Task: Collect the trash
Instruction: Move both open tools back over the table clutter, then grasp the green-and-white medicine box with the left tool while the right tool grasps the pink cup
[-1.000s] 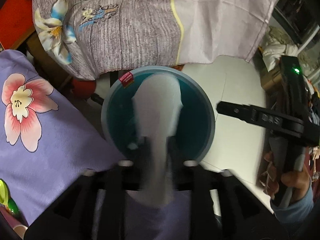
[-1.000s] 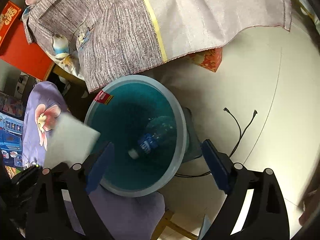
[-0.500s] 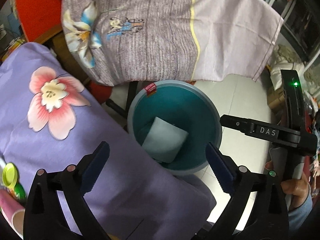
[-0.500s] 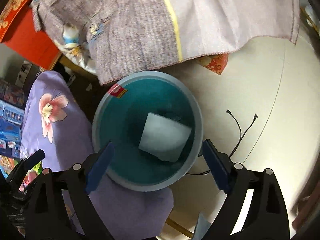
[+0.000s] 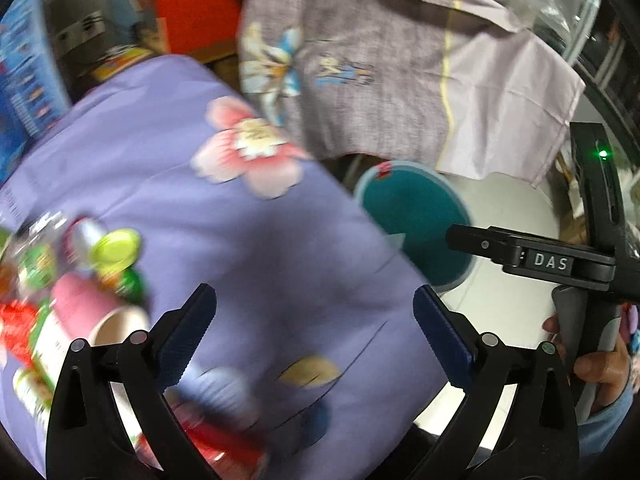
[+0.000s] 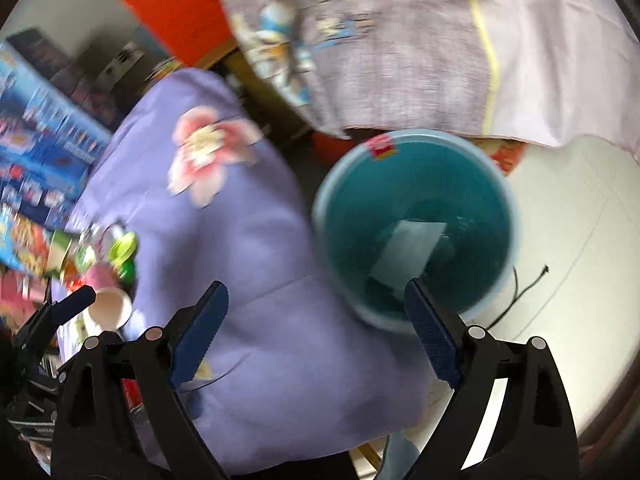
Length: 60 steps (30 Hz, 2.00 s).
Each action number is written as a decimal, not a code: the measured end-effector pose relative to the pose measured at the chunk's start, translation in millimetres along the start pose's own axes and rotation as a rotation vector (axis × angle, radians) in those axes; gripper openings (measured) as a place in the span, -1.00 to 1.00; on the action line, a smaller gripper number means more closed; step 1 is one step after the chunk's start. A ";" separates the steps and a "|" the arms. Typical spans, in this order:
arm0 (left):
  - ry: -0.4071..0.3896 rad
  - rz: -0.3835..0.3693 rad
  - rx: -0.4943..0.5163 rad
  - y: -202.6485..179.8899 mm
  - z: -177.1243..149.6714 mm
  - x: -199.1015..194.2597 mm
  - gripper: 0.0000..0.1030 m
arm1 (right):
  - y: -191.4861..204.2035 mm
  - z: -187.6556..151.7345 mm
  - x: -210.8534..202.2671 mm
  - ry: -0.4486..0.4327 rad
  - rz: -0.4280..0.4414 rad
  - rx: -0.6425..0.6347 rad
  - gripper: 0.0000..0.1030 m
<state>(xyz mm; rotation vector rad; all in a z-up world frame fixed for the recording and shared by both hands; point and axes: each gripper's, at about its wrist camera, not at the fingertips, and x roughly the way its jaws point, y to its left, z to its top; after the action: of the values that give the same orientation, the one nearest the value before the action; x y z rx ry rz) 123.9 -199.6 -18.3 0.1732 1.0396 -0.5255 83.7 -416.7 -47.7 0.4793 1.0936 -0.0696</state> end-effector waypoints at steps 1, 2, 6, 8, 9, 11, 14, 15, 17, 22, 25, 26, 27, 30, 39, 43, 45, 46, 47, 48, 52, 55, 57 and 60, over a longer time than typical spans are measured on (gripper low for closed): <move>-0.006 0.015 -0.019 11.3 -7.3 -8.2 0.92 | 10.6 -3.4 0.0 0.002 0.005 -0.019 0.66; -0.010 0.026 -0.035 20.2 -13.1 -14.3 0.92 | 19.3 -6.4 0.6 0.006 0.009 -0.035 0.66; -0.033 0.085 -0.112 65.5 -40.9 -41.5 0.92 | 55.6 -17.1 5.4 0.031 0.016 -0.102 0.66; -0.043 0.115 -0.148 87.1 -53.2 -50.8 0.92 | 74.6 -24.7 7.7 0.046 0.022 -0.138 0.66; -0.047 0.126 -0.180 101.9 -62.0 -56.5 0.92 | 83.4 -27.3 9.2 0.053 0.026 -0.154 0.66; -0.048 0.131 -0.237 125.4 -74.7 -63.8 0.92 | 105.6 -33.1 12.8 0.068 0.037 -0.199 0.66; -0.036 0.126 -0.305 153.1 -90.1 -67.7 0.92 | 131.7 -38.6 17.2 0.080 0.053 -0.243 0.66; -0.031 0.138 -0.320 159.9 -94.5 -67.7 0.92 | 137.2 -39.4 17.7 0.080 0.054 -0.251 0.66; -0.023 0.151 -0.340 169.2 -100.4 -64.9 0.92 | 150.3 -40.6 18.9 0.079 0.055 -0.264 0.66; 0.012 0.140 -0.409 181.9 -105.7 -46.0 0.92 | 163.9 -39.5 25.8 0.091 0.048 -0.269 0.66; 0.039 0.131 -0.431 182.0 -102.7 -31.7 0.92 | 164.9 -39.2 30.1 0.104 0.045 -0.266 0.66; 0.044 0.131 -0.430 180.3 -100.4 -27.3 0.92 | 165.1 -38.6 31.5 0.107 0.044 -0.265 0.66; 0.050 0.142 -0.427 178.3 -97.9 -22.5 0.92 | 164.9 -37.8 33.0 0.111 0.043 -0.263 0.66; 0.048 0.194 -0.414 175.2 -93.8 -14.2 0.92 | 165.6 -33.7 37.1 0.118 0.037 -0.261 0.66; 0.055 0.205 -0.421 203.1 -106.3 -11.0 0.92 | 202.4 -22.3 56.7 0.160 0.049 -0.321 0.66; 0.058 0.187 -0.442 222.5 -119.3 -15.9 0.92 | 239.1 -19.1 68.0 0.183 0.085 -0.385 0.66; 0.051 0.168 -0.457 231.7 -124.9 -20.7 0.92 | 262.5 -18.3 78.1 0.206 0.109 -0.422 0.66; 0.045 0.164 -0.460 234.7 -127.5 -23.5 0.92 | 272.1 -18.6 82.9 0.216 0.115 -0.437 0.66; 0.039 0.158 -0.462 237.8 -129.8 -26.6 0.92 | 282.3 -19.0 89.0 0.229 0.121 -0.457 0.66; 0.033 0.147 -0.465 240.6 -132.2 -29.6 0.92 | 294.8 -20.4 97.8 0.248 0.128 -0.484 0.66; 0.023 0.132 -0.468 246.6 -138.5 -36.8 0.92 | 322.1 -26.0 126.2 0.313 0.122 -0.550 0.66; 0.018 0.133 -0.469 250.3 -143.1 -41.3 0.92 | 328.3 -30.9 143.4 0.348 0.103 -0.578 0.62; 0.021 0.138 -0.465 249.6 -144.1 -41.5 0.92 | 328.5 -34.3 149.9 0.359 0.099 -0.587 0.42; 0.027 0.146 -0.452 247.6 -140.5 -38.2 0.92 | 325.8 -37.6 150.2 0.347 0.104 -0.602 0.21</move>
<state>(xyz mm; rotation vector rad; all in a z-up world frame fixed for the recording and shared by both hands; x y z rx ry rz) 121.8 80.2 -83.2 -0.1440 1.1369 -0.1472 215.8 -82.7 -81.1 0.0001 1.3560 0.4386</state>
